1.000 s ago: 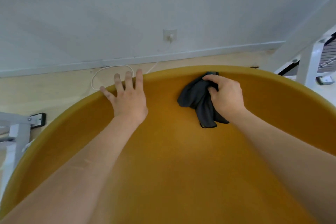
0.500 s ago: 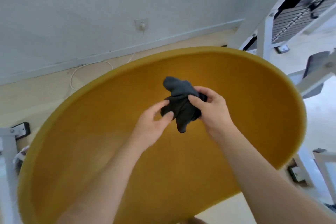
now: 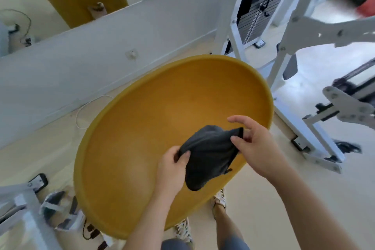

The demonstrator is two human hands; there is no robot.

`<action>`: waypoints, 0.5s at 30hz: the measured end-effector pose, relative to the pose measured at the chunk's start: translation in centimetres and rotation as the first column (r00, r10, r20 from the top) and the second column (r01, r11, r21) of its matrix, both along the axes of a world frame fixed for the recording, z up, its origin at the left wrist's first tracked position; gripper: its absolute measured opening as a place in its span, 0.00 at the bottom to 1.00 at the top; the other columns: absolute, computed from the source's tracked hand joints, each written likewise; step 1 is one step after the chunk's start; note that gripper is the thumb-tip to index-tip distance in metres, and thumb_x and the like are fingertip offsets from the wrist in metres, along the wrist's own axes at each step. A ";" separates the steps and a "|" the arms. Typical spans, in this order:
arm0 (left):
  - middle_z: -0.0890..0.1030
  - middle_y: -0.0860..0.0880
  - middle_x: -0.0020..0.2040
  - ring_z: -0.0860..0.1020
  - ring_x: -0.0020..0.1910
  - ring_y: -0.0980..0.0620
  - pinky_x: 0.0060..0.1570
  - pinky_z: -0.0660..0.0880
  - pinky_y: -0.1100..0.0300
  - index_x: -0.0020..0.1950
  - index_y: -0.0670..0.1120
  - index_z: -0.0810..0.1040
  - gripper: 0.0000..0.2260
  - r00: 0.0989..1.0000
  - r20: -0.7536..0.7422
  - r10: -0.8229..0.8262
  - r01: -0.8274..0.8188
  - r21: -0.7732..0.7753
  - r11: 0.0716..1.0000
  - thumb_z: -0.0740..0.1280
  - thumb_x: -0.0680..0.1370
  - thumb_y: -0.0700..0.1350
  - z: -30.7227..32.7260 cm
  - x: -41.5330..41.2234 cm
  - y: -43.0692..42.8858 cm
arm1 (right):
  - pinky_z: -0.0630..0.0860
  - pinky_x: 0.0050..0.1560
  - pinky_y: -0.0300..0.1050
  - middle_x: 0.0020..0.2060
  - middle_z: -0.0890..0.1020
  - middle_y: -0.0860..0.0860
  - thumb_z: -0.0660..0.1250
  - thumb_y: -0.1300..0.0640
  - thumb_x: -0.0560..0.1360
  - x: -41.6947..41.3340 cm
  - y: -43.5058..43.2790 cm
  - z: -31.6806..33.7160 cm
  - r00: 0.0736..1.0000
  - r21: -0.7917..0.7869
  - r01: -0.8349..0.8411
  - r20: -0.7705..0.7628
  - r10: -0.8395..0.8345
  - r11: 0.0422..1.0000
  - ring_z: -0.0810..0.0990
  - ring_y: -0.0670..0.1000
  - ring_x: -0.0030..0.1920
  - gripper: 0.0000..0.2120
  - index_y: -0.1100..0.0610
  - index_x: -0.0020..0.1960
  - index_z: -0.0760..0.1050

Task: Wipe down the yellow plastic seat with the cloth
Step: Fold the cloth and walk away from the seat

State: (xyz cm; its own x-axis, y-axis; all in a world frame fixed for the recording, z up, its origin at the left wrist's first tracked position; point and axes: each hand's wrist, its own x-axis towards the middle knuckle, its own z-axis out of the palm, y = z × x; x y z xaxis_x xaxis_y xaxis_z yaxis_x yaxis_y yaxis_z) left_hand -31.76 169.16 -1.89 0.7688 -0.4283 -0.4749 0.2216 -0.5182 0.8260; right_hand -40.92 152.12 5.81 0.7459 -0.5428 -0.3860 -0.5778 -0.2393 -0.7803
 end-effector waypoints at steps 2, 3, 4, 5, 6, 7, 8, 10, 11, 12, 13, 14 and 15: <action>0.81 0.55 0.37 0.79 0.40 0.54 0.38 0.73 0.60 0.42 0.53 0.78 0.07 0.992 0.035 -0.122 0.122 -0.004 0.992 0.65 0.80 0.46 2.1 -1.5 0.9 | 0.78 0.48 0.43 0.43 0.81 0.50 0.62 0.61 0.79 -3.4 1.1 1.6 1.000 -0.070 0.031 0.001 -0.031 0.997 0.79 0.49 0.46 0.18 0.43 0.64 0.69; 0.81 0.55 0.37 0.79 0.39 0.55 0.37 0.73 0.62 0.42 0.53 0.78 0.06 0.983 0.051 -0.175 0.176 -0.010 0.984 0.66 0.79 0.47 3.4 -2.0 1.1 | 0.75 0.48 0.36 0.46 0.79 0.46 0.62 0.62 0.79 -5.2 1.4 2.2 0.997 -0.099 0.072 0.007 -0.072 0.992 0.77 0.47 0.47 0.17 0.44 0.63 0.70; 0.81 0.56 0.36 0.78 0.37 0.58 0.35 0.73 0.64 0.41 0.53 0.79 0.06 0.971 0.075 -0.228 0.228 0.001 0.974 0.68 0.78 0.47 4.8 -2.4 1.1 | 0.71 0.46 0.31 0.46 0.78 0.44 0.62 0.62 0.79 -7.0 1.7 2.6 0.994 -0.131 0.111 -0.004 -0.113 0.985 0.76 0.46 0.47 0.16 0.45 0.61 0.71; 0.81 0.57 0.36 0.78 0.36 0.60 0.33 0.72 0.67 0.41 0.53 0.79 0.05 0.953 0.104 -0.284 0.283 0.032 0.959 0.69 0.77 0.47 6.4 -2.8 0.9 | 0.68 0.42 0.31 0.45 0.77 0.45 0.62 0.63 0.78 -8.9 1.9 3.0 0.989 -0.173 0.139 -0.027 -0.146 0.975 0.75 0.47 0.46 0.14 0.46 0.58 0.73; 0.80 0.57 0.36 0.77 0.35 0.60 0.31 0.71 0.67 0.40 0.52 0.78 0.05 0.927 0.141 -0.348 0.339 0.081 0.937 0.71 0.75 0.48 7.9 -3.3 0.5 | 0.68 0.41 0.35 0.43 0.78 0.46 0.63 0.62 0.78 -10.8 2.0 3.3 0.983 -0.223 0.156 -0.056 -0.172 0.962 0.76 0.48 0.46 0.12 0.47 0.56 0.74; 0.80 0.57 0.36 0.77 0.35 0.60 0.31 0.71 0.66 0.40 0.51 0.78 0.06 0.892 0.173 -0.417 0.400 0.128 0.908 0.72 0.74 0.48 9.5 -3.9 0.0 | 0.68 0.41 0.39 0.42 0.79 0.46 0.63 0.61 0.78 -12.8 2.1 3.7 0.976 -0.274 0.171 -0.086 -0.201 0.946 0.77 0.50 0.45 0.10 0.46 0.53 0.75; 0.80 0.57 0.36 0.77 0.36 0.60 0.32 0.71 0.64 0.40 0.51 0.77 0.06 0.851 0.201 -0.485 0.459 0.162 0.873 0.73 0.73 0.48 11.0 -4.8 -0.5 | 0.69 0.41 0.42 0.40 0.80 0.45 0.63 0.59 0.79 -14.8 2.2 4.0 0.965 -0.317 0.200 -0.102 -0.243 0.927 0.78 0.50 0.44 0.09 0.46 0.50 0.76; 0.80 0.55 0.37 0.77 0.37 0.59 0.33 0.72 0.64 0.40 0.50 0.77 0.07 0.775 0.212 -0.595 0.580 0.135 0.803 0.73 0.73 0.49 13.7 -7.1 -1.6 | 0.72 0.40 0.43 0.38 0.81 0.44 0.63 0.57 0.79 -18.7 2.1 5.0 0.931 -0.355 0.314 -0.064 -0.358 0.880 0.79 0.49 0.42 0.07 0.47 0.48 0.76; 0.80 0.54 0.36 0.77 0.36 0.58 0.34 0.73 0.65 0.41 0.50 0.78 0.07 0.751 0.178 -0.635 0.633 0.077 0.770 0.72 0.74 0.51 15.0 -8.5 -2.1 | 0.74 0.41 0.45 0.37 0.82 0.44 0.63 0.57 0.79 -20.7 1.8 5.5 0.905 -0.321 0.398 -0.017 -0.426 0.859 0.81 0.49 0.42 0.06 0.48 0.47 0.77; 0.80 0.53 0.35 0.78 0.35 0.57 0.34 0.73 0.64 0.41 0.49 0.79 0.09 0.732 0.125 -0.670 0.675 0.006 0.738 0.70 0.75 0.54 15.8 -9.9 -2.5 | 0.77 0.43 0.46 0.38 0.82 0.46 0.63 0.58 0.79 -22.4 1.5 6.2 0.862 -0.231 0.501 0.049 -0.505 0.834 0.82 0.49 0.42 0.07 0.49 0.47 0.78; 0.79 0.52 0.33 0.77 0.34 0.55 0.33 0.72 0.62 0.41 0.46 0.79 0.14 0.707 0.052 -0.706 0.708 -0.059 0.704 0.68 0.76 0.57 16.4 -11.4 -2.9 | 0.78 0.45 0.47 0.39 0.83 0.48 0.63 0.60 0.79 -24.2 1.1 7.1 0.802 -0.085 0.596 0.116 -0.586 0.798 0.83 0.50 0.44 0.08 0.50 0.47 0.78; 0.76 0.51 0.31 0.75 0.31 0.54 0.31 0.69 0.63 0.40 0.43 0.79 0.19 0.669 -0.036 -0.742 0.737 -0.097 0.669 0.66 0.76 0.59 16.7 -12.9 -3.3 | 0.78 0.46 0.46 0.41 0.84 0.51 0.62 0.62 0.79 -25.8 0.6 8.2 0.736 0.086 0.650 0.174 -0.654 0.755 0.83 0.52 0.46 0.09 0.52 0.47 0.80; 0.71 0.49 0.30 0.70 0.29 0.53 0.29 0.65 0.64 0.39 0.39 0.76 0.23 0.615 -0.135 -0.777 0.770 -0.109 0.628 0.63 0.77 0.60 16.7 -14.6 -3.6 | 0.78 0.47 0.46 0.42 0.84 0.54 0.62 0.64 0.78 -27.4 0.1 9.5 0.682 0.239 0.656 0.219 -0.698 0.716 0.83 0.54 0.47 0.10 0.54 0.46 0.81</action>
